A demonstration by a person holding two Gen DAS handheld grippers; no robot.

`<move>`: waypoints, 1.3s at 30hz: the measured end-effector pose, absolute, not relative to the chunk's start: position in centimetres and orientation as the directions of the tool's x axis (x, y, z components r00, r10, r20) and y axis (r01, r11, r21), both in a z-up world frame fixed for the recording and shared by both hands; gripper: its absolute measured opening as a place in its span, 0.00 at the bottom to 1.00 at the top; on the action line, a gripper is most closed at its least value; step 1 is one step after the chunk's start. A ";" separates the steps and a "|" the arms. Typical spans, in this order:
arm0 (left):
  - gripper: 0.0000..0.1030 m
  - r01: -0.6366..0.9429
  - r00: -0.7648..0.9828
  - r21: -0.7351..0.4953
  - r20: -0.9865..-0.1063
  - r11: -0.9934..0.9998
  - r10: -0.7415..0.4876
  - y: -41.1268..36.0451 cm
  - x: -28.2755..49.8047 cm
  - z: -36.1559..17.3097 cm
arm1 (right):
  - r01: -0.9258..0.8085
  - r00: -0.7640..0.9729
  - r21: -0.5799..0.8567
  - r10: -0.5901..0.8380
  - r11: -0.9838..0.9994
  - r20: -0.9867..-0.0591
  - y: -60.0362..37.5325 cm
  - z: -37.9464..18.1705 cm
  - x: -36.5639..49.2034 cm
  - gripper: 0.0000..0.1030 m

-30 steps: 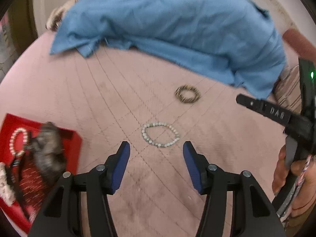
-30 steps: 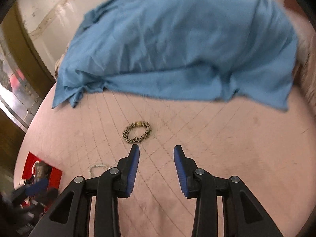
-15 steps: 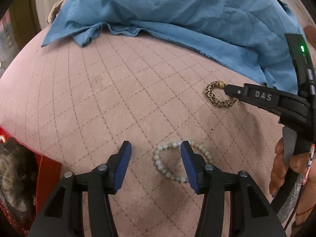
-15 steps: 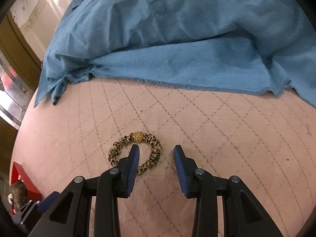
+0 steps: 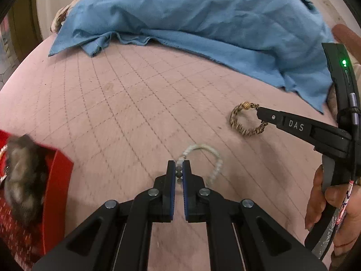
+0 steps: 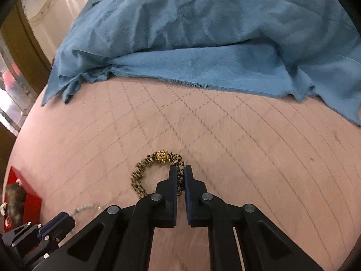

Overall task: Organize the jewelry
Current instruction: 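Grasp the jade bead bracelet with the left tool while the right tool grasps the leopard hair tie, then carry both items into the red tray and open both tools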

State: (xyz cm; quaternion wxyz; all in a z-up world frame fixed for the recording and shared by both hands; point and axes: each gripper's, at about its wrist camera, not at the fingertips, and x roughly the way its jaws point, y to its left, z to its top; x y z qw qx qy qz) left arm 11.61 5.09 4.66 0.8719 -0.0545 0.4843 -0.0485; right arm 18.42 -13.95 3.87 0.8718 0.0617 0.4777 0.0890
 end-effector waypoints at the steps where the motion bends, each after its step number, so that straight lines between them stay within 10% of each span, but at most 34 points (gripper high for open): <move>1: 0.05 0.035 0.530 -0.149 -0.836 0.988 -0.145 5.0 10.9 5.1 | -0.100 0.534 0.196 0.218 0.976 -0.817 -14.0 4.5 17.6 0.06; 19: 0.05 0.113 0.690 -0.206 -0.688 0.972 -0.226 12.2 -4.1 17.5 | -0.283 0.601 0.151 0.298 0.947 -0.742 -5.2 15.4 5.9 0.06; 39: 0.05 -0.290 0.681 -0.231 -0.732 0.929 0.030 32.6 -6.5 11.3 | -0.544 0.425 0.200 0.473 0.815 -0.772 18.4 15.1 5.3 0.06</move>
